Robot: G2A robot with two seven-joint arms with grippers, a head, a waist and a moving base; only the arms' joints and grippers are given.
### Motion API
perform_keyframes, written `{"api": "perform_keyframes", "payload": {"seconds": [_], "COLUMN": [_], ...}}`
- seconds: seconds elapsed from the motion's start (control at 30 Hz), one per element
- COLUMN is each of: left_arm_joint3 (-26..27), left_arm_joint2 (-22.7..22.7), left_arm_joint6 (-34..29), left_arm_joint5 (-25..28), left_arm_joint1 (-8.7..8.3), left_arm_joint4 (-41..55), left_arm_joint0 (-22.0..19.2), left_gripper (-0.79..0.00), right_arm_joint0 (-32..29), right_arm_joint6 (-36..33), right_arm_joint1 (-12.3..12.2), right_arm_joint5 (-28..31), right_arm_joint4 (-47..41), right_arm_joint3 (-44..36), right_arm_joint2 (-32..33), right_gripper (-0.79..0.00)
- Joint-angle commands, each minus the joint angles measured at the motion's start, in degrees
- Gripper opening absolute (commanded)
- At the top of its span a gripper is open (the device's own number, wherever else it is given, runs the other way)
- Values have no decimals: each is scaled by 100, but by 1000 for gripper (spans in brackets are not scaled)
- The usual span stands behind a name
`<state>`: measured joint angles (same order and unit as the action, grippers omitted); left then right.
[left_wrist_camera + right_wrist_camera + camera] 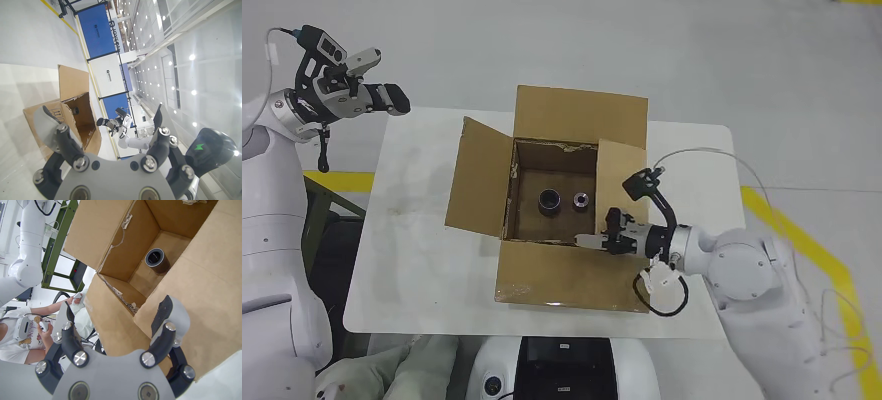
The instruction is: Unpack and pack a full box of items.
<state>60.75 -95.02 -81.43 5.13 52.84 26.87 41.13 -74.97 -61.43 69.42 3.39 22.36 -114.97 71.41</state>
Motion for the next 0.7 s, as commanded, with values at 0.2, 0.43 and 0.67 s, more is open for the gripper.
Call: {"api": "perform_keyframes", "payload": {"seconds": [0.2,0.43,0.67], "left_arm_joint3": [0,0,0], "left_arm_joint2": [0,0,0], "left_arm_joint6": [0,0,0], "left_arm_joint5": [0,0,0], "left_arm_joint1": [0,0,0], "left_arm_joint4": [0,0,0], "left_arm_joint0": [0,0,0], "left_gripper": [0,0,0], "right_arm_joint0": [134,223,307], "right_arm_joint6": [48,91,98], "right_arm_joint1": [-20,-42,-75], "right_arm_joint5": [-103,-160,-163], "right_arm_joint4": [77,108,-111], "right_arm_joint3": [184,292,402], "right_arm_joint2": [-209,-310,-232], "right_gripper": [0,0,0]}}
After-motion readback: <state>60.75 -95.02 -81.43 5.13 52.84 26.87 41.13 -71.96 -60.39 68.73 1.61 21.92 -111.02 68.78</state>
